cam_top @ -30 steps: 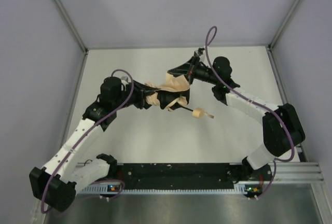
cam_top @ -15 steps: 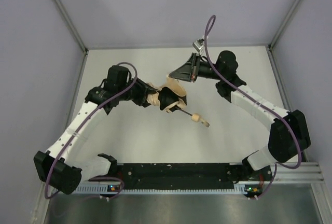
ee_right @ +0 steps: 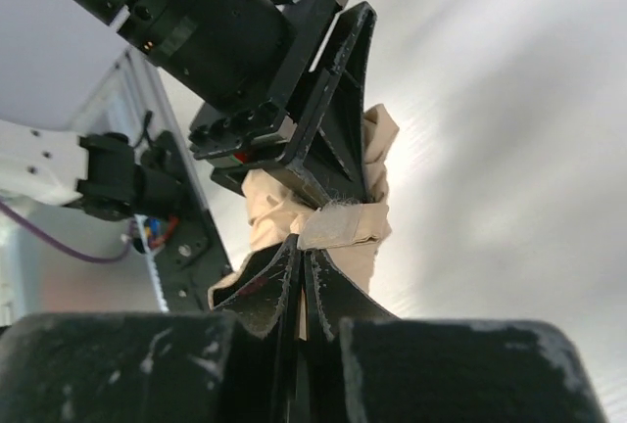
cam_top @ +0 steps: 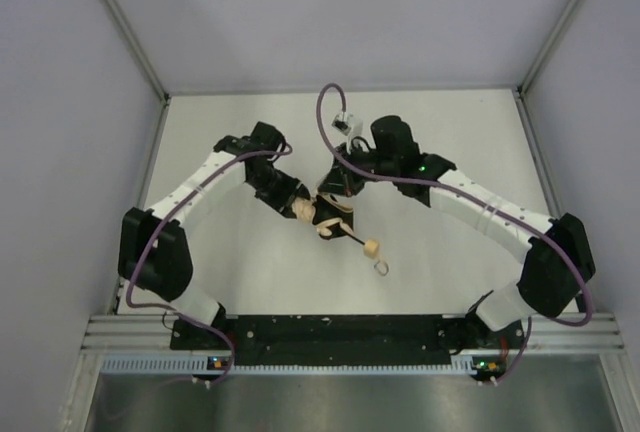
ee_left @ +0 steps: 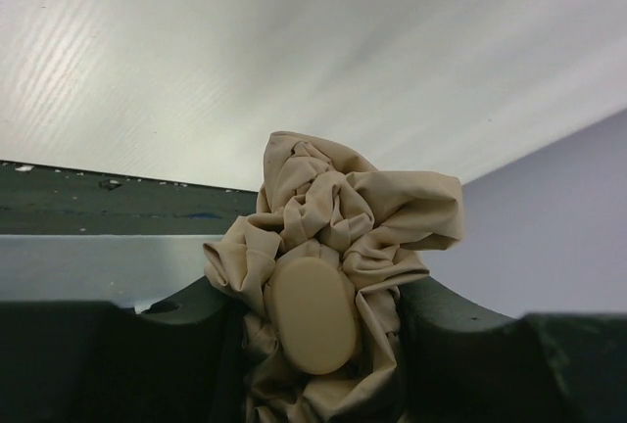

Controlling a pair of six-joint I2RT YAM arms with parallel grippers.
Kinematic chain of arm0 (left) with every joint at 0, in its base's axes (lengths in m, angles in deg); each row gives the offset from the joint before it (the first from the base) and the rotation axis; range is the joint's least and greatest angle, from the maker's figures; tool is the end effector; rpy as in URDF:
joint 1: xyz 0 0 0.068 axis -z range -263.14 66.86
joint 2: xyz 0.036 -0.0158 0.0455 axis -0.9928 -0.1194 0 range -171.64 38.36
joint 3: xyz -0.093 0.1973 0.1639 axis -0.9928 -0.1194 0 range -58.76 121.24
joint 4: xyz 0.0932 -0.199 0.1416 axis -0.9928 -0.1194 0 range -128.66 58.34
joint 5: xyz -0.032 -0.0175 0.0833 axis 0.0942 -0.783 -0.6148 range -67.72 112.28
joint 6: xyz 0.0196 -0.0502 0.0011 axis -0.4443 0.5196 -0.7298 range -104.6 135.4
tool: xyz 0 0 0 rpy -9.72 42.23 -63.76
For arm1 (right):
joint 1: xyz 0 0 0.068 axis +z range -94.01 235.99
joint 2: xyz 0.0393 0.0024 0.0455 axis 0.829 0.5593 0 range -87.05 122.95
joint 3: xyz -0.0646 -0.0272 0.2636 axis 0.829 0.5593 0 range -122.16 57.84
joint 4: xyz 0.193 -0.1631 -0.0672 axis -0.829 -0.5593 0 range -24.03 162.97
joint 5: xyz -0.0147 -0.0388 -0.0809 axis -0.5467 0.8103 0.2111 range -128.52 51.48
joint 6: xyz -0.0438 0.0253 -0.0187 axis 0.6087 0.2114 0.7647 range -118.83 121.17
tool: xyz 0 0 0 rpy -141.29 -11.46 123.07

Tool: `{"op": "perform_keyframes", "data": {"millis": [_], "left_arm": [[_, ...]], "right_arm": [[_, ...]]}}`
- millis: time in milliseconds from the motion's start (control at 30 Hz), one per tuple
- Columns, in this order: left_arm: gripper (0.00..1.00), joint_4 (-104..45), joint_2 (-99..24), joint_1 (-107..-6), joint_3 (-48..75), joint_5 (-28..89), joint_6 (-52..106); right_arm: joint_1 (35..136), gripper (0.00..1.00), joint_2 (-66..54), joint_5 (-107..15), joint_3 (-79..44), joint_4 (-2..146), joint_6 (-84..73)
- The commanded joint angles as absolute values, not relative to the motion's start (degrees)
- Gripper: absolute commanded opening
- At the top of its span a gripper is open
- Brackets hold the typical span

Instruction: Put away the umbrella

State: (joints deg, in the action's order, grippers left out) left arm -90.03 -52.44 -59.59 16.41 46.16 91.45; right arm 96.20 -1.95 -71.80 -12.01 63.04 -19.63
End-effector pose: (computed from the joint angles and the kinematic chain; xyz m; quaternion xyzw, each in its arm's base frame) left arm 0.2740 -0.1352 0.2668 0.4027 -0.8817 0.2362 0.0686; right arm 0.2497 0.2367 0.3257 -0.2876 0.7715 0.4689 0.3197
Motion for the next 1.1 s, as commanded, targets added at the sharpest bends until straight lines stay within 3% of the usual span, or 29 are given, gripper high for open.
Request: {"op": "perform_keyframes", "data": {"millis": [0,233,500,700,933,1033,1067], "left_arm": [[0.0,-93.6,-54.5,-59.9,11.8,40.5,92.0],[0.0,-92.6,-62.9,-59.8,12.3,37.0,93.4],[0.0,-91.3,-71.8,-60.1,13.0,36.9,92.6],[0.0,-91.4,-73.8,-60.1,13.9,35.0,90.7],[0.0,-83.6,-69.0,-59.9,9.7,35.7,88.5],[0.0,-81.0,-66.2,-59.9,9.7,37.1,86.0],[0.0,-80.6,-65.6,-59.9,9.8,38.4,85.6]], "right_arm": [[98.4,0.0,-4.6,-67.5,-11.7,64.6,-9.0],[98.8,0.0,-1.8,-67.4,-2.5,77.8,-6.3],[98.4,0.0,5.1,-81.4,1.5,96.3,-26.0],[98.2,0.0,6.9,-86.2,1.5,91.0,-22.4],[92.9,0.01,-2.1,-70.8,0.0,73.1,-30.9],[92.5,0.18,-3.6,-74.5,-2.4,60.9,-28.7],[93.8,0.34,-4.9,-73.4,-2.7,58.2,-25.2]]}}
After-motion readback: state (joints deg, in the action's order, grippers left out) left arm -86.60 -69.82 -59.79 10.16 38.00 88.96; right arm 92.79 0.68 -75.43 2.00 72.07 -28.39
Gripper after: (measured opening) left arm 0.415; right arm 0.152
